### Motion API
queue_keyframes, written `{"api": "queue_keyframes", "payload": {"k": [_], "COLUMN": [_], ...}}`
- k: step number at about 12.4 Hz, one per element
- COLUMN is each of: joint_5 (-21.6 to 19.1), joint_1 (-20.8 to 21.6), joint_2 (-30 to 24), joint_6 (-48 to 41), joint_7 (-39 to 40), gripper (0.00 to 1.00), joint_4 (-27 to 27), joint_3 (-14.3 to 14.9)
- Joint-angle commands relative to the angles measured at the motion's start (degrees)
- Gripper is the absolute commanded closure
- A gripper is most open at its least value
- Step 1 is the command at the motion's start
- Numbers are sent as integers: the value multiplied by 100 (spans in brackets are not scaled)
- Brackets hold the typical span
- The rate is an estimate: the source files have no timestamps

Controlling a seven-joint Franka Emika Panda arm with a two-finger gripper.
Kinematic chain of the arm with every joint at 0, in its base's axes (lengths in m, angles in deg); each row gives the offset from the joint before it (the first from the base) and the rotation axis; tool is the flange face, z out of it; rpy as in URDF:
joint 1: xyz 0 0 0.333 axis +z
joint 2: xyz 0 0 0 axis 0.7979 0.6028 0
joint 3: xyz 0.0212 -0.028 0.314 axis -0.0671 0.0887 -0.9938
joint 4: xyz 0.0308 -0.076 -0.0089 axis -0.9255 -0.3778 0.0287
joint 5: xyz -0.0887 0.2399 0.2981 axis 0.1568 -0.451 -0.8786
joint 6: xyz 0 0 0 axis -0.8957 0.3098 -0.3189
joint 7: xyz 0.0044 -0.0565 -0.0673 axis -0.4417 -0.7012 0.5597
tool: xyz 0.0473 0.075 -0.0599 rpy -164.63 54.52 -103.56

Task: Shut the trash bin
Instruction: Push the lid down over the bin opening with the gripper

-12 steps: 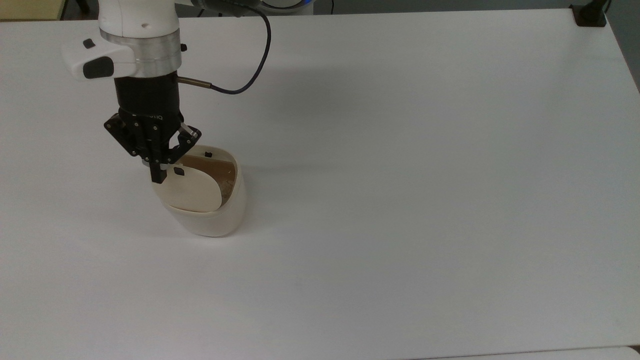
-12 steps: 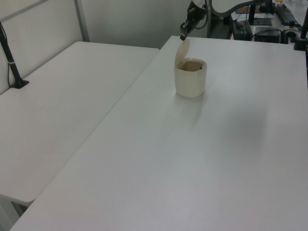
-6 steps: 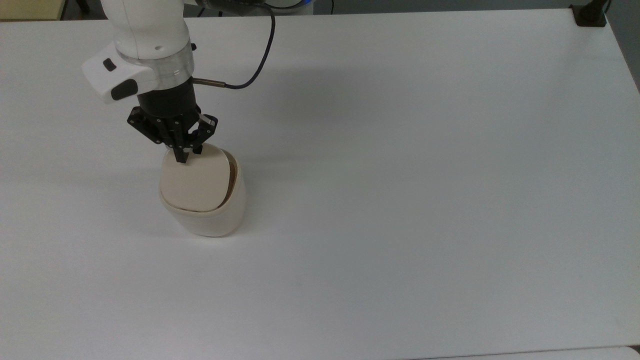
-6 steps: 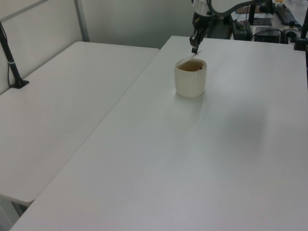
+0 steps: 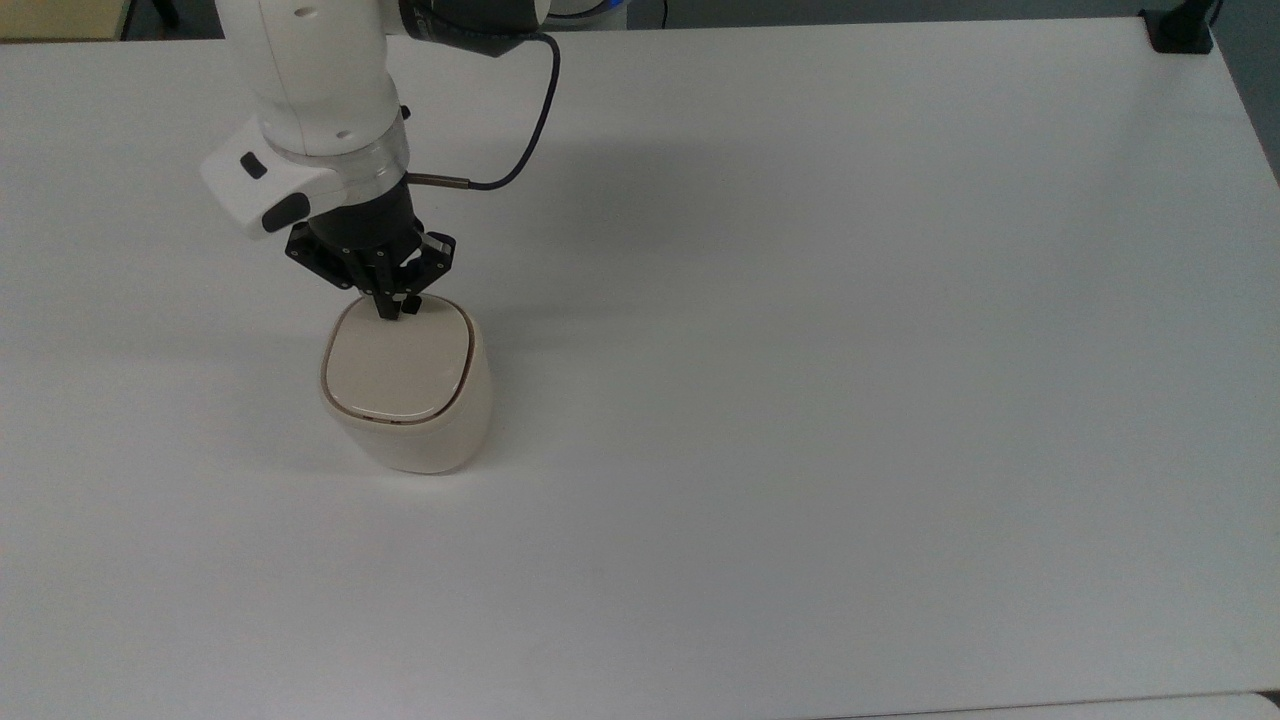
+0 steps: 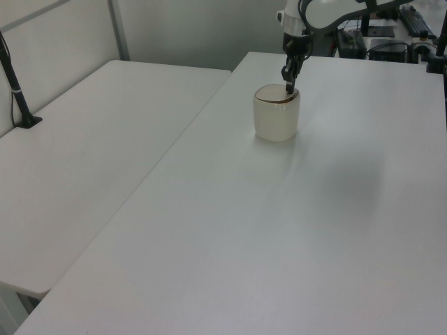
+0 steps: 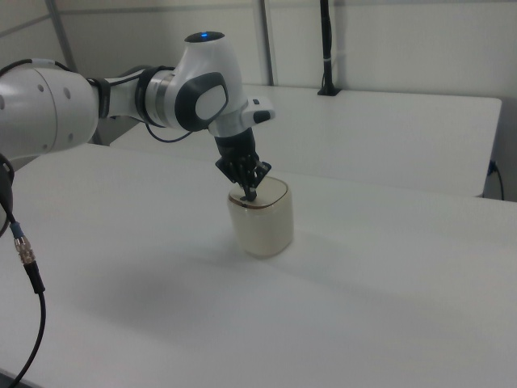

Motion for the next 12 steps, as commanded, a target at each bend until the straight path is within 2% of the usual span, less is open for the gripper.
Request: {"api": "queue_keyframes", "payload": {"k": [1,8,12], "joint_5": [19,195,159], "joint_1": [44,106,237], "joint_2": [55,214,-163], "joint_6": [-68,-68,-453], "joint_7": [126,117,91], "gripper": [99,99,96], "joint_4": [-102,-85,267], "joint_3": [38,20,-15]}}
